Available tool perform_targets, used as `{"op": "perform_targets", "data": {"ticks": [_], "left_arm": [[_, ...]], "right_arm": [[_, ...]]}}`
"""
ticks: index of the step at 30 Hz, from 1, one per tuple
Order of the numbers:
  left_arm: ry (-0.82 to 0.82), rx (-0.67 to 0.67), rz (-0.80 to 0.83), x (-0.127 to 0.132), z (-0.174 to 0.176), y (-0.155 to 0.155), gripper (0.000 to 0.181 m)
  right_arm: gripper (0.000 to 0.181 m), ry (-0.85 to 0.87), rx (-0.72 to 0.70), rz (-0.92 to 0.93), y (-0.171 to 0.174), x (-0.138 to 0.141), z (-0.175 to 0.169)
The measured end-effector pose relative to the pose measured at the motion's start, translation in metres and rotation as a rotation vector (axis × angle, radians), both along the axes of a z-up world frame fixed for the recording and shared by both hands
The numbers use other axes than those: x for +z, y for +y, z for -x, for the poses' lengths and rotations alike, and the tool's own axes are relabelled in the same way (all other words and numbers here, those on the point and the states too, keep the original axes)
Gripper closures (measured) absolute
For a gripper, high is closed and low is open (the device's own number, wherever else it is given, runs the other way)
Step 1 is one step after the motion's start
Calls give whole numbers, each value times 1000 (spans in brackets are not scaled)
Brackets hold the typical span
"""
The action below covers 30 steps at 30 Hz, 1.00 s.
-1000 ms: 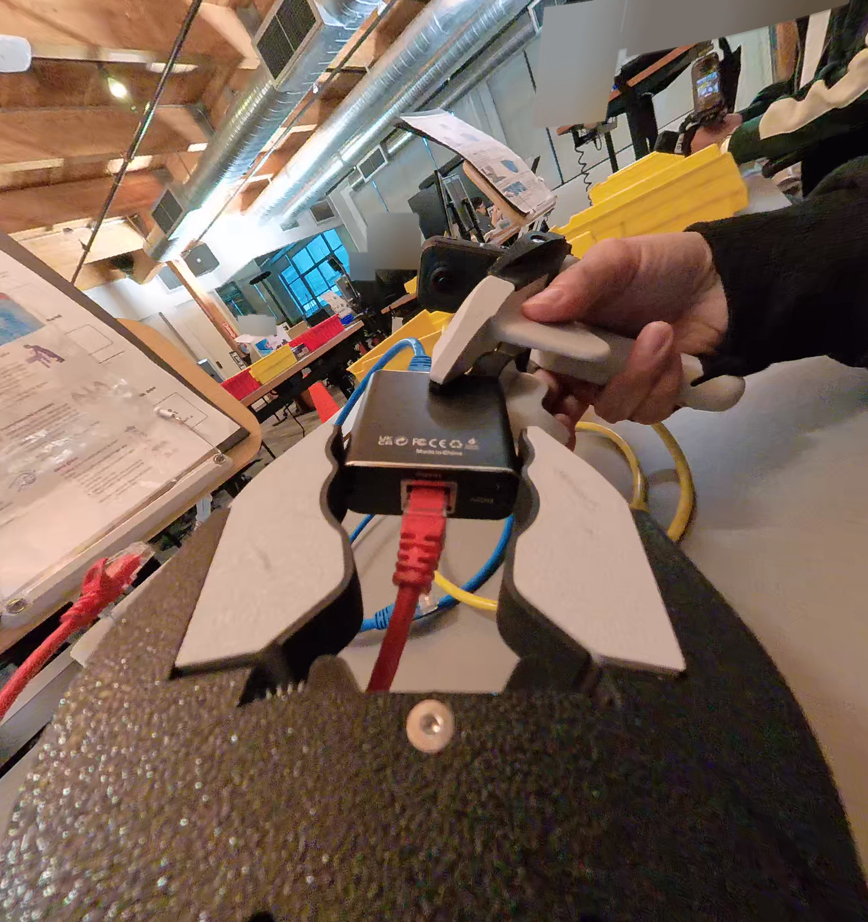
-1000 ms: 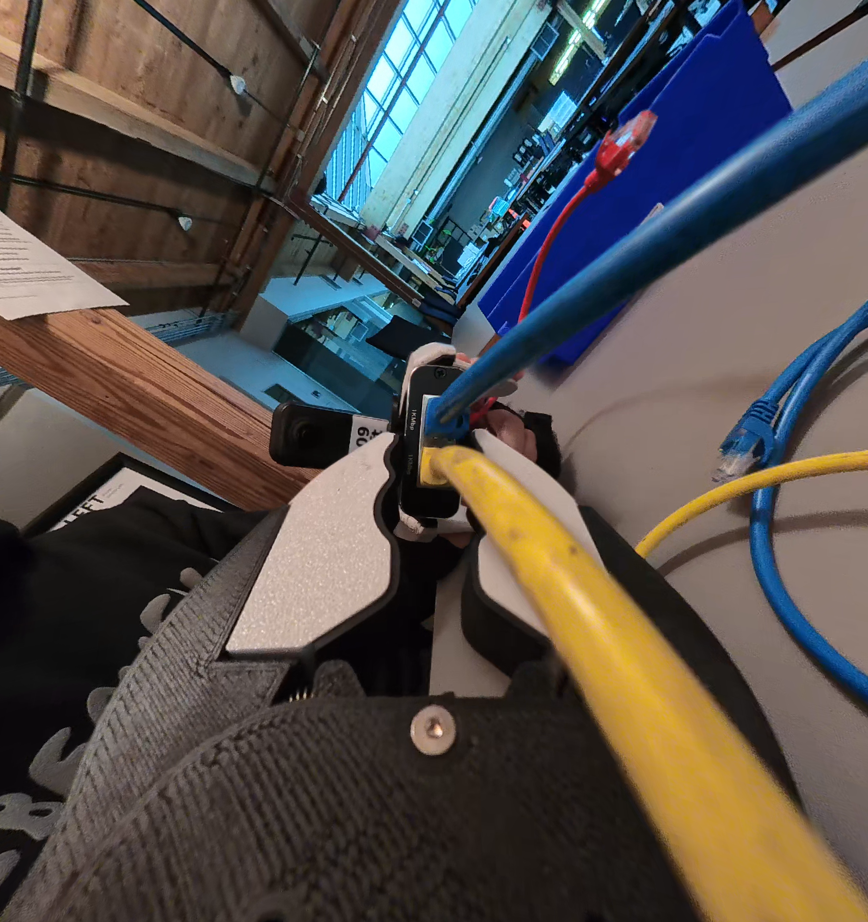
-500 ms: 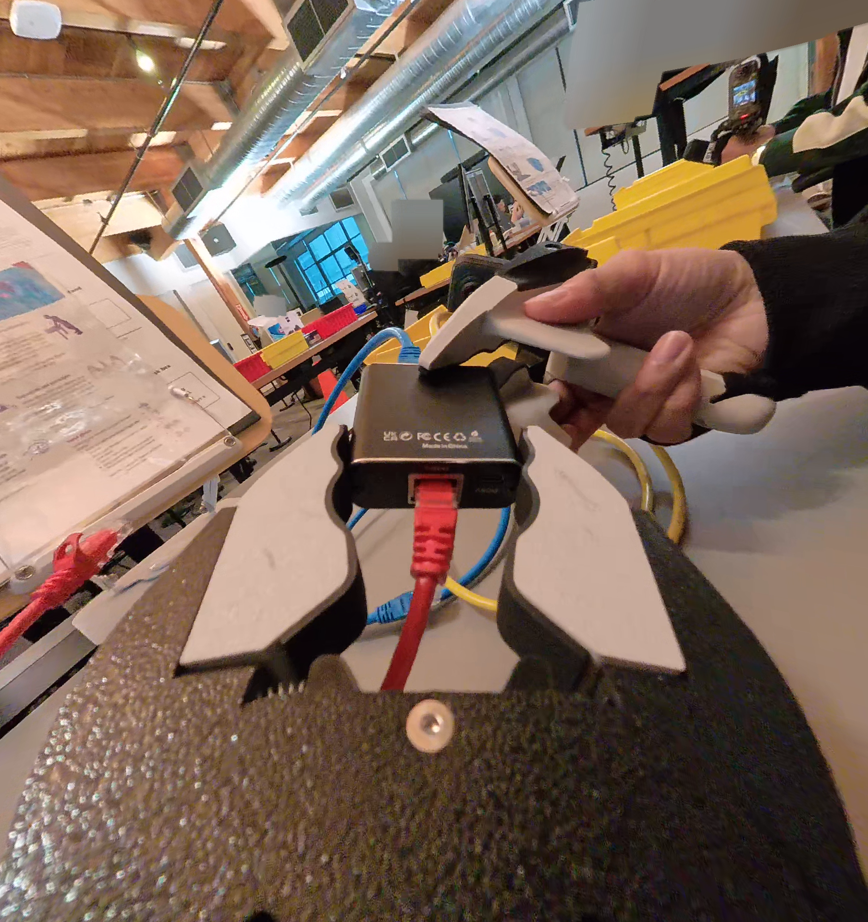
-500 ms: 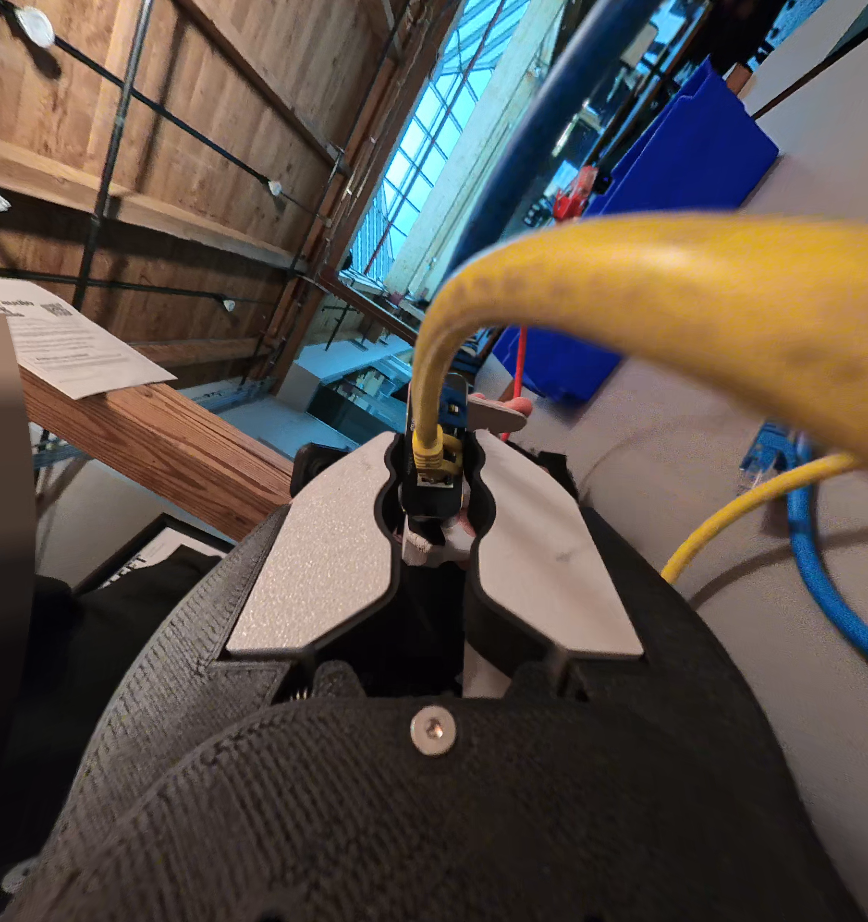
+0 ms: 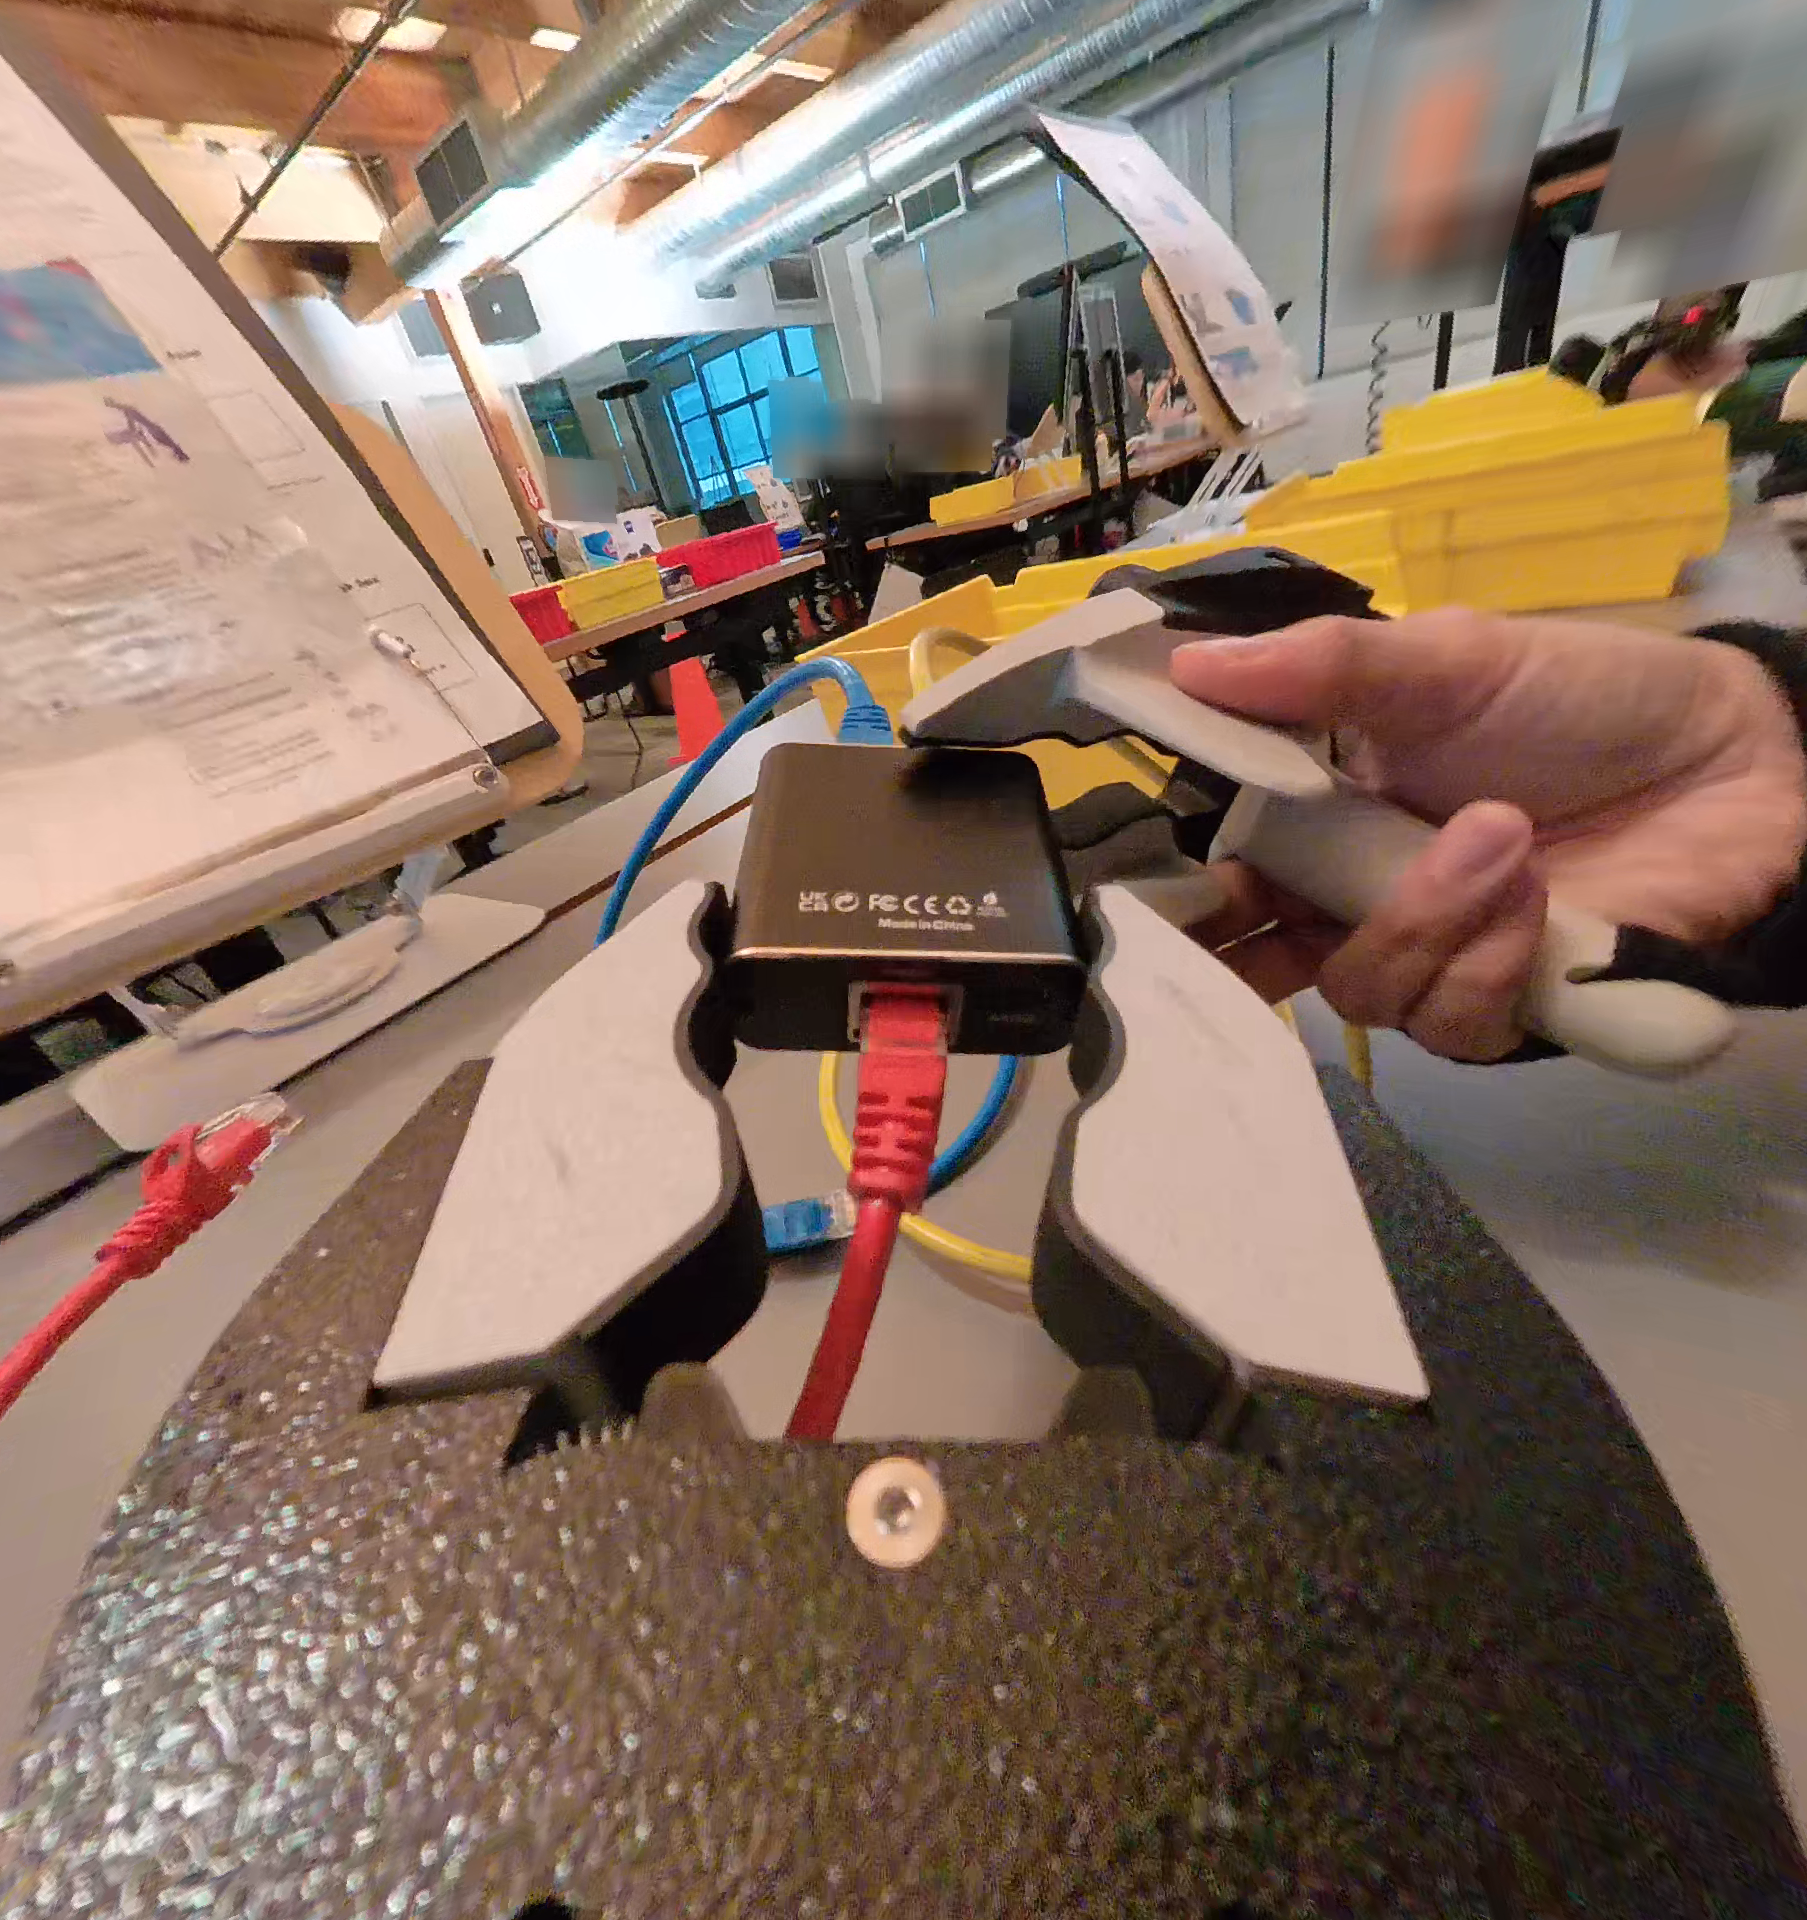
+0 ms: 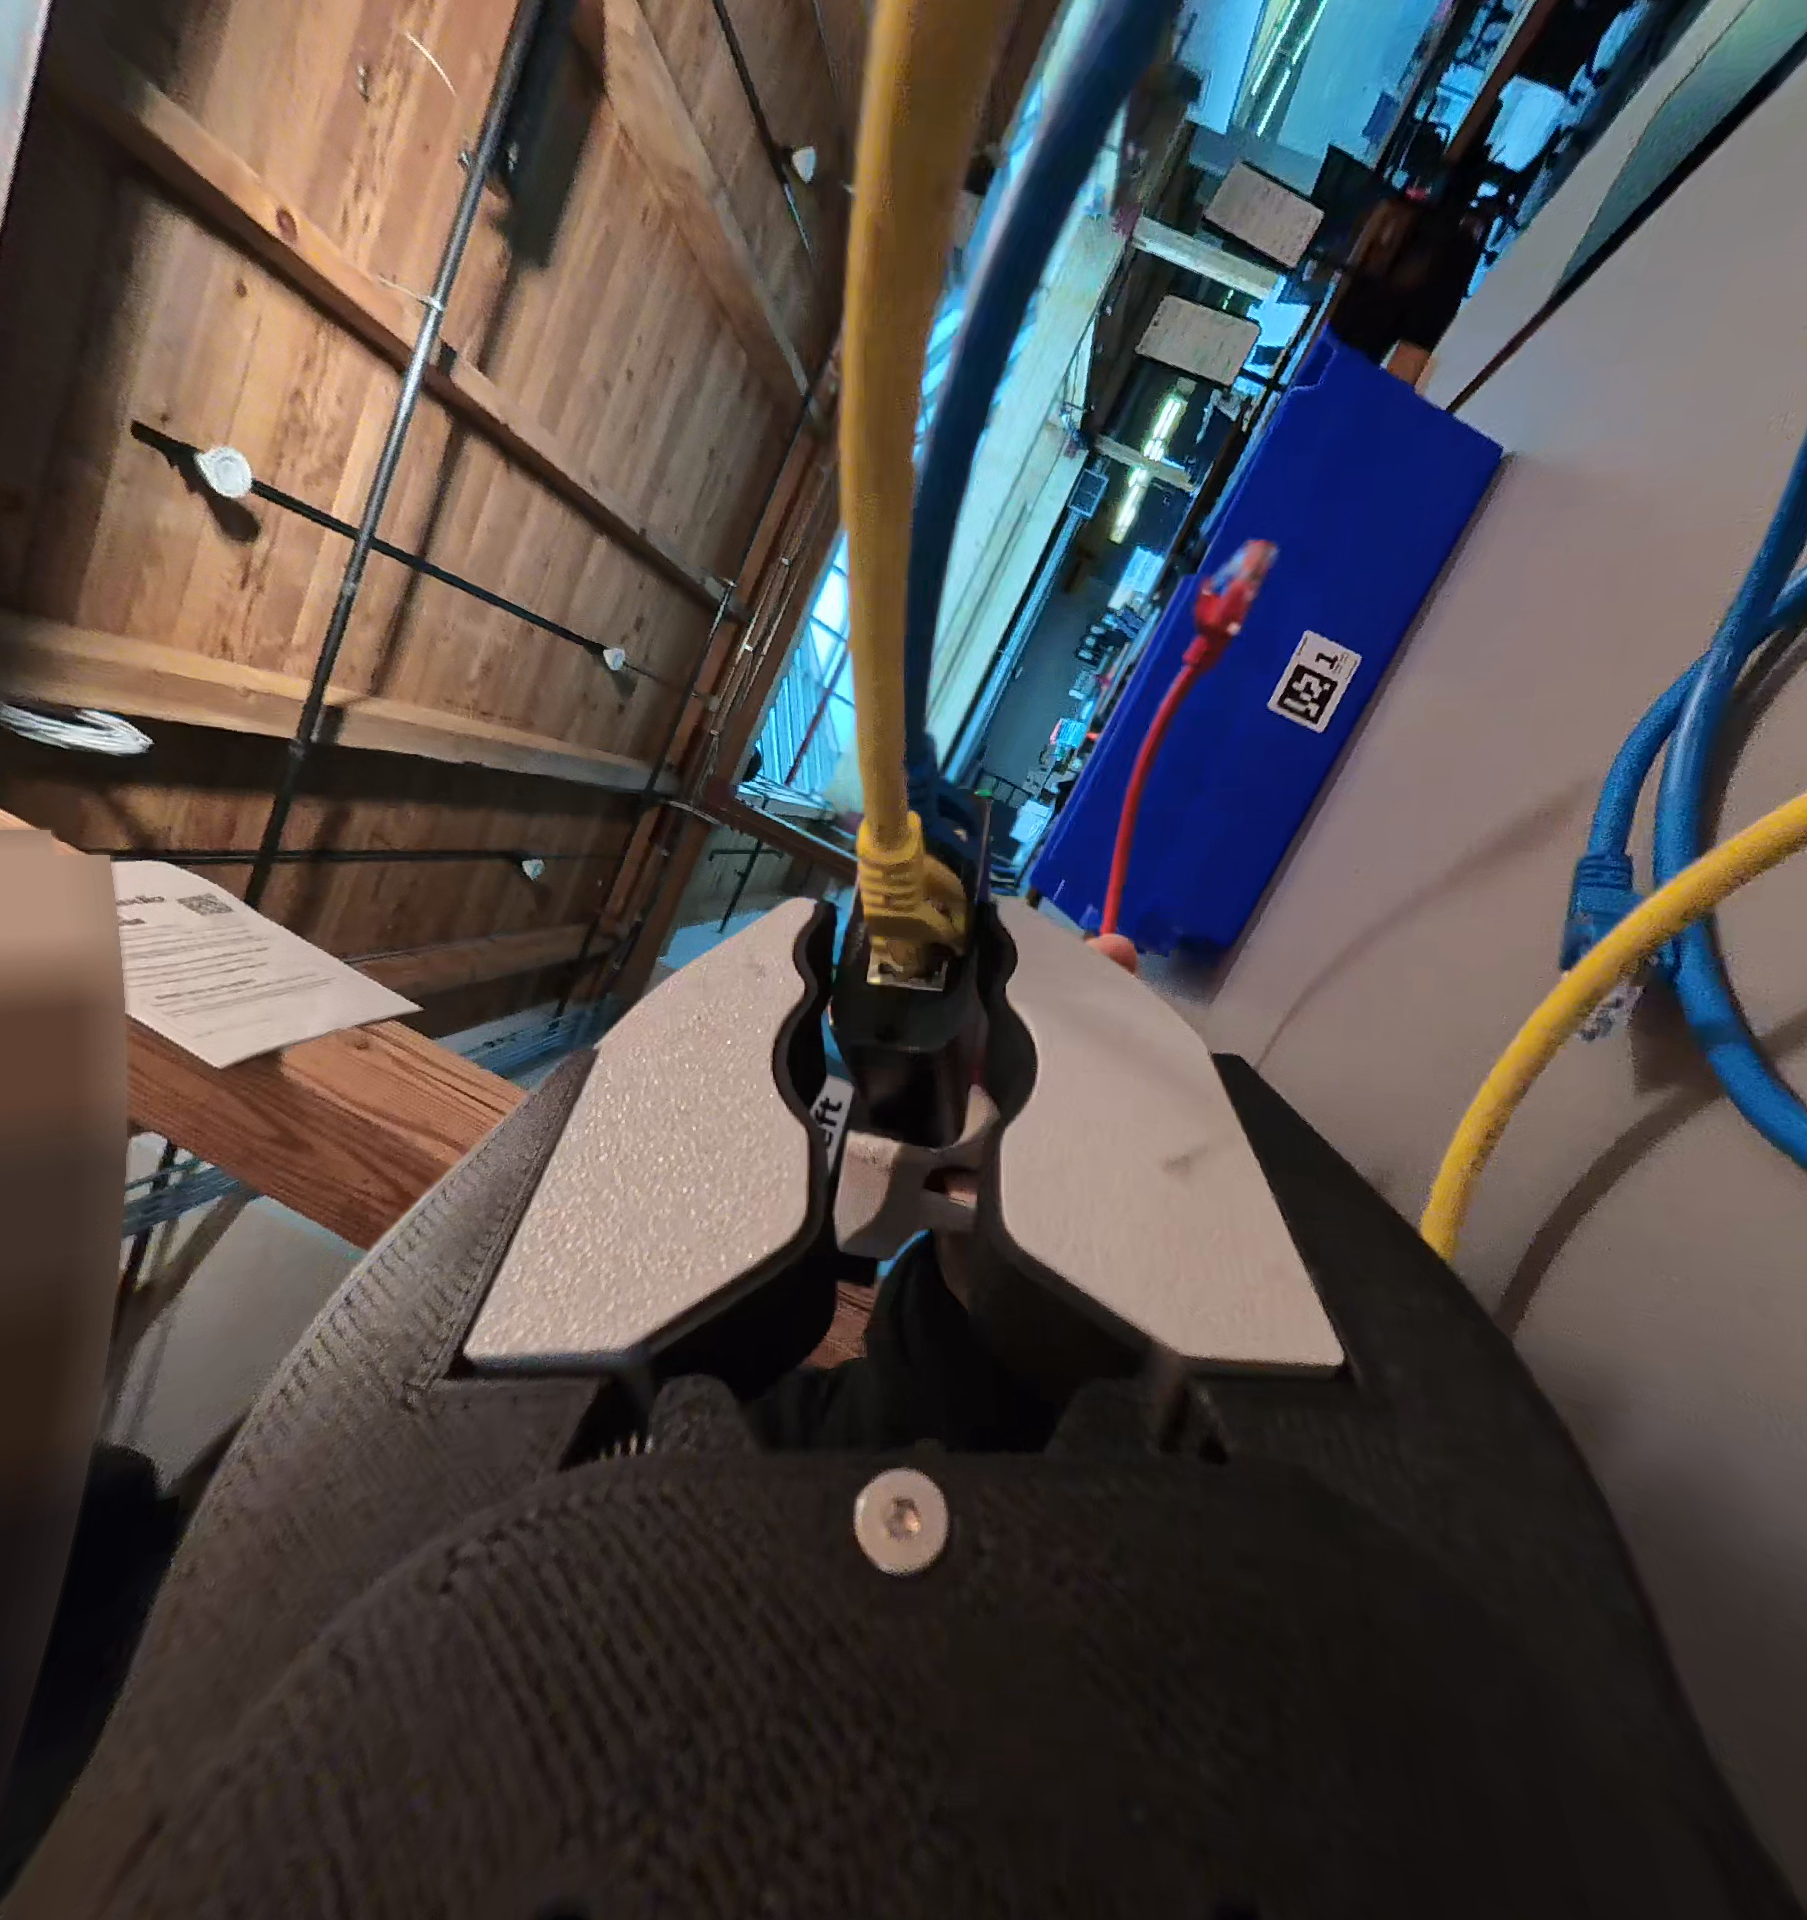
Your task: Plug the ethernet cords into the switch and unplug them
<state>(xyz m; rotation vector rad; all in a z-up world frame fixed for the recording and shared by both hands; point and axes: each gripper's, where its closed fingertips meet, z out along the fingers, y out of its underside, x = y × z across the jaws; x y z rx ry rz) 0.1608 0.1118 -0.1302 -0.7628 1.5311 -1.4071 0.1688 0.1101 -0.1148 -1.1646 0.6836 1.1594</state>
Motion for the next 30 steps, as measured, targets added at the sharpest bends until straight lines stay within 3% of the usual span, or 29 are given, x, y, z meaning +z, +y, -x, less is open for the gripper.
{"op": "perform_targets", "data": {"ticks": [5, 7, 12, 14, 30], "left_arm": [[5, -10, 187, 9, 1, 22, 118], [11, -5, 164, 6, 0, 22, 118], [1, 29, 74, 2, -1, 16, 118], [0, 36, 51, 1, -2, 14, 118], [-21, 110, -95, -5, -4, 13, 118]], "right_arm": [[154, -37, -118, 41, -5, 0, -14], [147, -39, -155, 63, -4, -4, -18], [152, -23, -145, 53, 4, -5, -9], [167, -8, -214, 31, 2, -4, -16], [168, 77, -247, 19, 5, -14, -16]]}}
